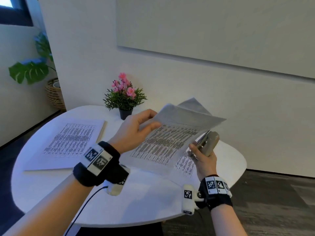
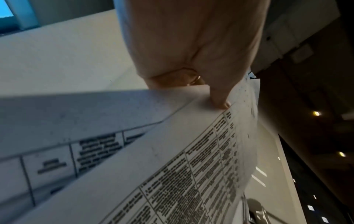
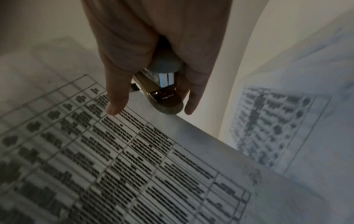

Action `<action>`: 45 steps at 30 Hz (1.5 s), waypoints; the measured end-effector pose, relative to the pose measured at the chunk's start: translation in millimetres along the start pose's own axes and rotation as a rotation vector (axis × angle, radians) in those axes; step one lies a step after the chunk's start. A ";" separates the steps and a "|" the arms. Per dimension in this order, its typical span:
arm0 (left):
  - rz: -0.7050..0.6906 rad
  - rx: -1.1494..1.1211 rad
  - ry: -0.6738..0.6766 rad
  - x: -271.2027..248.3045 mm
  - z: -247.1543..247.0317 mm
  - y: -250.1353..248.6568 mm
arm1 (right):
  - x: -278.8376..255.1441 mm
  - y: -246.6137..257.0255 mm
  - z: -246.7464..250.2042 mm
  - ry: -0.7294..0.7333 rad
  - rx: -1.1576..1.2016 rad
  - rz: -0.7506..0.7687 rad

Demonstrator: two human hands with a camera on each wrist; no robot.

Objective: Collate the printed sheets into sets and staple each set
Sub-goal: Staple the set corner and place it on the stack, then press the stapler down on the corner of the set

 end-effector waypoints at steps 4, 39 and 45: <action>0.073 -0.208 -0.204 -20.4 24.2 3.9 | -11.6 7.8 -21.8 0.047 0.050 0.007; 0.559 0.818 0.902 -189.7 -22.3 132.7 | -82.0 -95.7 -69.6 0.581 -1.452 -0.295; 0.528 0.780 0.749 -155.3 -20.9 133.8 | -75.9 -109.7 -95.4 0.631 -1.587 -0.299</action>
Point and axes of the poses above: each hand's wrist, its own x-axis towards the middle knuckle, its own z-axis out of the back of the hand, y = z × x, the point moved 3 cm from there along x, towards the middle knuckle
